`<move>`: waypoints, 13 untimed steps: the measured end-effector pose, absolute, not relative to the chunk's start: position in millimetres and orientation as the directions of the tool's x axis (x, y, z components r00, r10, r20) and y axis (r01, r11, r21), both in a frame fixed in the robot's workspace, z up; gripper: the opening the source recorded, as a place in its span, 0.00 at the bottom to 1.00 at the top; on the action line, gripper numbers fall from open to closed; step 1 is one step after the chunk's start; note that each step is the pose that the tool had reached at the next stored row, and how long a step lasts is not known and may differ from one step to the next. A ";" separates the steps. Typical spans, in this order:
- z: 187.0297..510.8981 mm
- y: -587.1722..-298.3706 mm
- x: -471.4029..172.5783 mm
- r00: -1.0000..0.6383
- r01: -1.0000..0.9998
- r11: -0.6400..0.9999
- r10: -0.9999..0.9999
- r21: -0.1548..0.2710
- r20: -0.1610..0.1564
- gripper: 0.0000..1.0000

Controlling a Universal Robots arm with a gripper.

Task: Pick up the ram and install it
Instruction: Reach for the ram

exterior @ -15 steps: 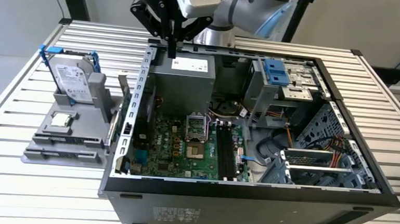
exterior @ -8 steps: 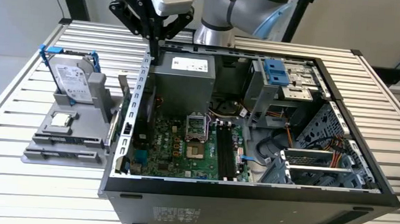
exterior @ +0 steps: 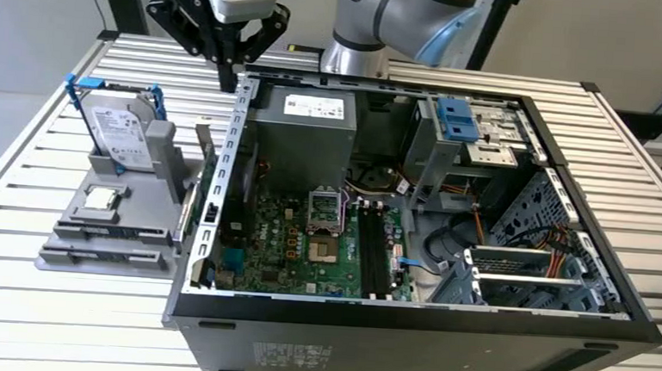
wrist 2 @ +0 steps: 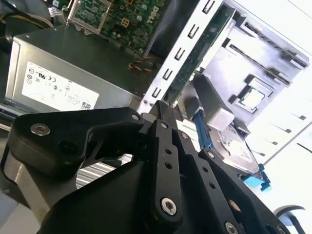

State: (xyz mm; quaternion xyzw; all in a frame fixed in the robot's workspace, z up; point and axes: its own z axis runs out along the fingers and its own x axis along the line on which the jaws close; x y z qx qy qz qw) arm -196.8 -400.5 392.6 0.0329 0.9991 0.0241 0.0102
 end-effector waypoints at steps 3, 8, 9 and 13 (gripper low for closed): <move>392.6 -400.5 -207.5 -0.998 0.063 0.997 0.064 0.049 -0.019 0.00; 392.6 -400.6 -221.1 -0.998 0.056 0.997 0.057 0.049 -0.019 0.00; 392.6 -400.5 -223.5 -0.998 0.054 0.997 0.055 0.049 -0.019 0.00; 392.6 -400.6 -234.9 -0.999 0.048 0.998 0.049 0.049 -0.019 0.00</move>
